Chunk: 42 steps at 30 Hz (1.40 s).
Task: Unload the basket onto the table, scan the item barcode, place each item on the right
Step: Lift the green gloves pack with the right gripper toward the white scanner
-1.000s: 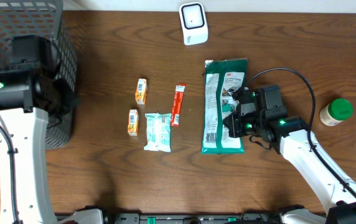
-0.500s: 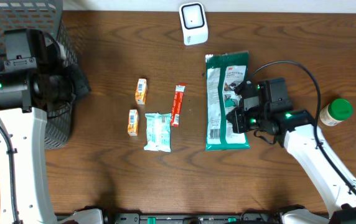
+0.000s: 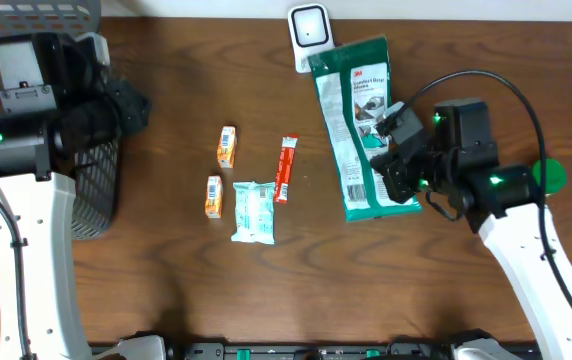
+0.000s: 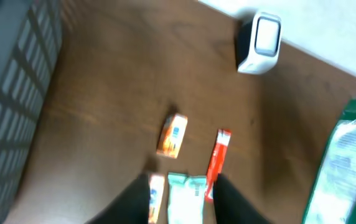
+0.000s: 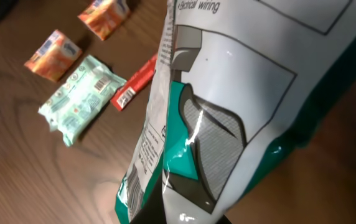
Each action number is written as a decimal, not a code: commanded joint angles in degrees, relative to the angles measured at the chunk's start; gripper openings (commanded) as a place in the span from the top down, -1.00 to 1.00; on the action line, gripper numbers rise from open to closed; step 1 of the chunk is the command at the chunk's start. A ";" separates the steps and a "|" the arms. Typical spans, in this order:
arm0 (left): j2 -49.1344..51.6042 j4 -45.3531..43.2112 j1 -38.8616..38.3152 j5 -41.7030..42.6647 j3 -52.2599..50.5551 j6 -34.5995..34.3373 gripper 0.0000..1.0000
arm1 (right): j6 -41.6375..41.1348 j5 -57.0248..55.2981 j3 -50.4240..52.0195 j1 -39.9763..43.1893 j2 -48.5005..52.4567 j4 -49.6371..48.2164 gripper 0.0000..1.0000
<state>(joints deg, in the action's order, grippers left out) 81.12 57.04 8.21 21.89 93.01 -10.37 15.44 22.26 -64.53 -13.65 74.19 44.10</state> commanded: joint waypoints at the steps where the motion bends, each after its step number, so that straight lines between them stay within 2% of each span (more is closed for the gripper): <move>1: 0.11 -1.64 0.24 -3.89 -0.07 0.26 0.04 | 10.71 0.66 -3.41 -1.62 -1.68 1.44 0.98; 2: 0.11 -2.14 0.26 -5.35 -0.07 0.26 -0.15 | 12.92 0.61 -4.26 -2.29 -1.75 1.97 0.98; 3: 0.11 -2.34 0.26 -6.88 -0.07 0.26 -0.45 | 14.38 0.00 -4.98 -3.02 -1.77 2.10 0.98; 4: 0.11 -2.36 0.24 -8.37 -0.07 0.26 -0.54 | 15.65 -0.96 -5.66 -3.91 -1.77 1.97 0.98; 8: 0.11 -2.27 0.24 -9.53 -0.07 0.28 -0.59 | 19.19 -7.50 -7.93 -7.80 -1.77 0.17 0.98; 12: 0.11 -2.64 0.26 -9.62 -0.07 0.31 -0.61 | 22.95 -14.16 -8.68 -11.91 -1.77 -5.84 0.98; 15: 0.11 -4.79 0.26 -11.37 -0.07 0.00 -0.61 | 30.45 -16.09 -8.68 -14.62 -1.75 -9.49 0.99; 21: 0.09 -8.35 2.36 -12.33 -0.04 -5.35 -0.62 | 33.90 -23.41 -8.68 -17.94 -1.42 -17.59 0.98; 27: 0.11 -6.91 4.66 -12.31 -0.04 -5.35 -0.62 | 37.22 -25.27 -8.68 -19.63 -0.07 -23.21 0.99; 36: 0.11 -6.75 4.63 -12.31 -0.04 -5.35 -0.63 | 47.56 -30.91 -11.45 -19.78 8.92 -30.18 0.99; 42: 0.11 -6.75 4.63 -12.33 -0.04 -5.35 -0.63 | 52.65 -32.54 -24.55 -19.78 20.15 -26.69 0.99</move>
<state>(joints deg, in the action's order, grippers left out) 81.12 50.17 12.71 10.11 93.03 -15.22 63.55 -8.05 -81.62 -32.97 90.54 16.43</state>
